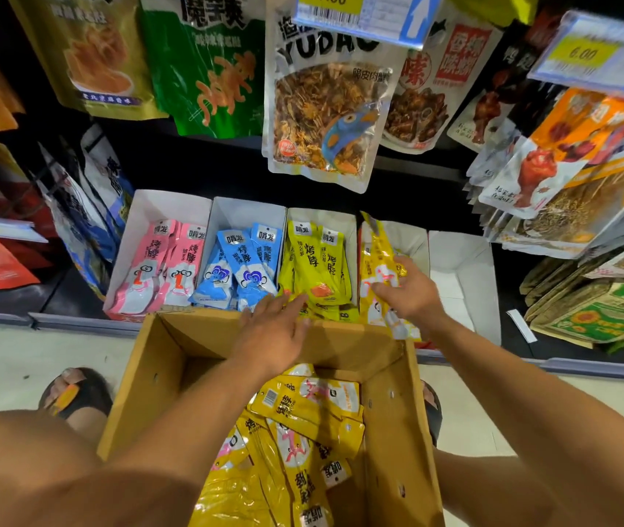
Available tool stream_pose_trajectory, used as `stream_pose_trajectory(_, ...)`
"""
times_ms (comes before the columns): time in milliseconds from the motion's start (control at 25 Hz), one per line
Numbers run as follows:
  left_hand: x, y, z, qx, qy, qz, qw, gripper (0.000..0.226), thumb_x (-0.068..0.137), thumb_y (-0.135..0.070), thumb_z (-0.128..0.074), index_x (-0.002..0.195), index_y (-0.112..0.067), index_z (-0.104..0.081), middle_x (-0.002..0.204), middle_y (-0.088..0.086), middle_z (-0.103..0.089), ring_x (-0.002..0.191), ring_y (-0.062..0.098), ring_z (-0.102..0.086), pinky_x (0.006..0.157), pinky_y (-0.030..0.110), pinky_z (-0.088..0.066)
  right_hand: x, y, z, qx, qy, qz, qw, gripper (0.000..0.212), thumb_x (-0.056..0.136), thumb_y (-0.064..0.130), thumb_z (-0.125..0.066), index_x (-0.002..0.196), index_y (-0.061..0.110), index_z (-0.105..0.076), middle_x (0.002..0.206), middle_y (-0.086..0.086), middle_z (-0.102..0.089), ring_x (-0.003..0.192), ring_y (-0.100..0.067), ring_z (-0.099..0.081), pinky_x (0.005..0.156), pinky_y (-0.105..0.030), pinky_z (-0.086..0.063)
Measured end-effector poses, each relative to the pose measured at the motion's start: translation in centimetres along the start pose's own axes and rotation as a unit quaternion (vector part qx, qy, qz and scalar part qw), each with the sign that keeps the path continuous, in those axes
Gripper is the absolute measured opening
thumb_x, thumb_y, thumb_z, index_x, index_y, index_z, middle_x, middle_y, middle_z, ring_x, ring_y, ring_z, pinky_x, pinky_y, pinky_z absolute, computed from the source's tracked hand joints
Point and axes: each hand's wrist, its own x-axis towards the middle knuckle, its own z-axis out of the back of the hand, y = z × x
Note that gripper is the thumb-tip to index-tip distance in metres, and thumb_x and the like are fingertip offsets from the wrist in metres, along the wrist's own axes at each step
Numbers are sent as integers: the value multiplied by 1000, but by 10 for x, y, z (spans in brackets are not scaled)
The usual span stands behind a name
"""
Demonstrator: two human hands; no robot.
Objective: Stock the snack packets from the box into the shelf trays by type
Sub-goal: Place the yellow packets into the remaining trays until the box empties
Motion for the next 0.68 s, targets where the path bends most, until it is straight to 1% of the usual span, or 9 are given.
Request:
stream_pose_trajectory(40,-1,10,-7,49,23,15,998,59,106,-58,-21,161,-45,-4,172,-4,-5,159,26,2,125,59,-4,11,-15,4,-28,-10,-25,999,77,78,56,-72,142,27,-44,123,-7,-68,110,-30,-64,89,-39,-54)
stream_pose_trajectory(120,-3,24,-19,111,81,46,989,64,104,-63,-16,160,-45,9,171,-4,14,156,27,18,123,63,6,29,-37,10,-79,-20,-70,994,76,77,57,-70,140,20,-48,118,-13,-69,107,-34,-64,84,-36,-52)
stream_pose_trajectory(240,-4,30,-29,159,110,48,980,68,102,-67,-13,156,-45,23,165,-4,31,151,28,31,121,65,10,53,-65,5,-128,-16,-107,986,75,76,64,-67,136,20,-52,119,-16,-66,101,-35,-65,84,-41,-57)
stream_pose_trajectory(360,-2,32,-30,173,118,51,977,71,101,-69,-13,154,-45,28,162,-5,36,149,29,35,120,66,12,71,-81,-11,-158,-5,-114,981,76,73,66,-64,134,21,-54,114,-16,-65,93,-35,-66,81,-43,-59)
stream_pose_trajectory(480,-3,34,-31,182,127,48,974,72,101,-69,-14,151,-46,33,160,-5,41,147,28,40,120,66,11,84,-91,-23,-155,-9,-114,981,67,80,57,-69,133,18,-54,120,-20,-60,98,-39,-65,83,-42,-57)
stream_pose_trajectory(600,-3,35,-34,191,134,50,971,75,100,-70,-15,148,-45,37,158,-5,45,145,29,42,121,64,8,91,-100,-33,-146,0,-96,985,64,82,50,-71,134,18,-54,123,-21,-59,95,-38,-67,84,-47,-58)
stream_pose_trajectory(680,-2,36,-35,197,137,51,969,76,100,-71,-14,147,-44,39,157,-4,46,144,29,42,122,63,7,92,-106,-40,-167,22,-82,982,63,83,45,-74,135,16,-54,124,-22,-60,103,-40,-64,88,-47,-56)
